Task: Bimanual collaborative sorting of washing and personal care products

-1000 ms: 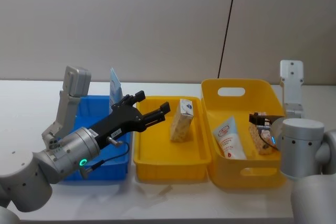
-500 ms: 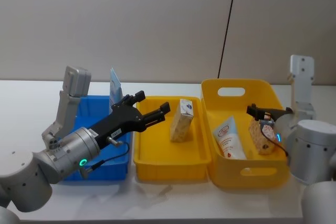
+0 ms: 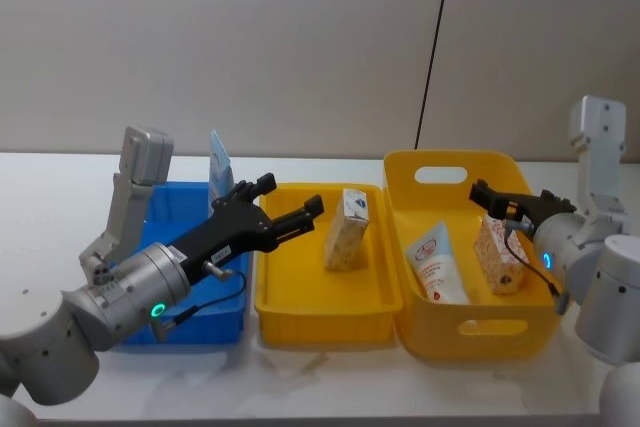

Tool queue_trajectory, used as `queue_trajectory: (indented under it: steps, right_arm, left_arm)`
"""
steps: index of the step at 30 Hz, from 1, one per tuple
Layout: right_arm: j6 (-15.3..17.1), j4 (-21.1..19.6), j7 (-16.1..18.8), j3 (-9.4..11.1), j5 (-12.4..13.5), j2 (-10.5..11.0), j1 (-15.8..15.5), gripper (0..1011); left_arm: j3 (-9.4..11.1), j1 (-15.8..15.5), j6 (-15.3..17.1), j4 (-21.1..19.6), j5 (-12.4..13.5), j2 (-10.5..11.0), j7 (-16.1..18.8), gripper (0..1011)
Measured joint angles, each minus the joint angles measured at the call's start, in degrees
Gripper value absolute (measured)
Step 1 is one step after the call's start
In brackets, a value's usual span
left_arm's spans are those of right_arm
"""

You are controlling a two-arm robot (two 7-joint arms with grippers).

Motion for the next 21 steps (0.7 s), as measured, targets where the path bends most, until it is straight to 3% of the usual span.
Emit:
queue_trajectory:
  steps: [8, 21]
  right_arm:
    - [-2.91, -1.15, 0.2, -1.73, 1.47, 2.04, -2.07, 1004]
    - [-13.1, -5.01, 1.0, -7.61, 6.6, 9.1, -9.26, 1004]
  left_arm:
    - [0.25, 1.42, -0.13, -1.9, 1.69, 0.96, 2.88, 1001]
    - [1.18, 6.45, -0.7, -8.68, 7.87, 4.34, 13.12, 1001]
